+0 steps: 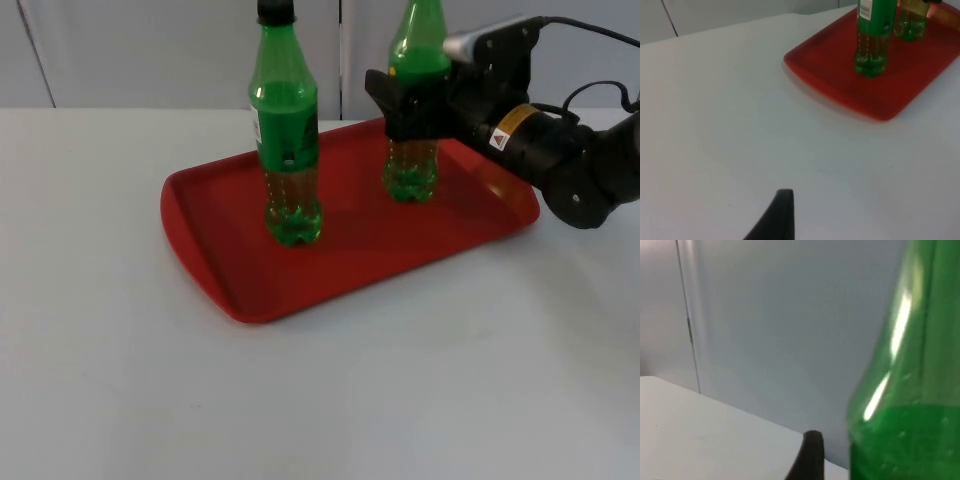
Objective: Place the bottle upright on the tray.
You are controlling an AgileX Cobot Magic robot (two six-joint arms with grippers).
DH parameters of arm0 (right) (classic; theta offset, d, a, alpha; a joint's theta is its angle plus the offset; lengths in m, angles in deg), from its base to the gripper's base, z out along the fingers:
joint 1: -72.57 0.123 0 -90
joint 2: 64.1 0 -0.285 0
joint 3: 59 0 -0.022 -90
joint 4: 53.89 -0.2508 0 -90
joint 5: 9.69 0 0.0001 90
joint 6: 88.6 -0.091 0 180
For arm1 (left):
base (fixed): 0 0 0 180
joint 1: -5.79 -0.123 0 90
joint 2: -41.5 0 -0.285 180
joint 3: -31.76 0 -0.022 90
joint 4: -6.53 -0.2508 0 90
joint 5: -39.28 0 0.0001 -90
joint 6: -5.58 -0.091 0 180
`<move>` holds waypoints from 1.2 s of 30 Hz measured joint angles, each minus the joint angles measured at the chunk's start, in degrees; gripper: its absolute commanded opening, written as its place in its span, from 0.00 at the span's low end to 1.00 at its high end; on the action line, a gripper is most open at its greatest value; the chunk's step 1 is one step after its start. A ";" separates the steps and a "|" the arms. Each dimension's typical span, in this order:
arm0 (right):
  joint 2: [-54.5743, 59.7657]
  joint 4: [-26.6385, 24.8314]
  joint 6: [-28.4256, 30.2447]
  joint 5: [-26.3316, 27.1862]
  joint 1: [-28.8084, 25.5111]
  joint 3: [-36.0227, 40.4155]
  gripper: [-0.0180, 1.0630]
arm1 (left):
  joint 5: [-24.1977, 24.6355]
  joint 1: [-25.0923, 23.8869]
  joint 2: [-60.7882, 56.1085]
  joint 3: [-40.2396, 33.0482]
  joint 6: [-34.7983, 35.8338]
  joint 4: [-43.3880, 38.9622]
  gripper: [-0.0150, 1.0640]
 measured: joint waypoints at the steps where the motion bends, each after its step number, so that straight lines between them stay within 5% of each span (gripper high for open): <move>1: 0.00 0.00 -0.25 -0.05 0.00 0.00 0.69 | 0.00 0.00 0.00 0.00 0.00 0.00 0.99; 4: 0.00 0.33 -0.43 0.07 0.00 0.00 0.70 | 0.00 0.00 0.00 0.00 0.00 0.00 0.99; 8: 0.00 0.94 -0.52 0.51 0.00 0.00 0.99 | 0.10 0.00 0.00 0.00 0.00 0.00 0.99; 21: 0.00 3.45 -3.56 0.51 0.00 0.00 0.99 | 0.10 0.00 0.00 0.00 0.00 0.00 0.99; 27: -1.42 8.85 -1.63 -5.01 0.00 1.55 0.99 | 0.10 0.00 0.00 0.00 0.00 0.00 0.99; 36: -5.68 3.93 1.12 -9.12 0.00 7.89 0.99 | 0.10 0.00 0.00 0.00 -0.11 0.00 0.99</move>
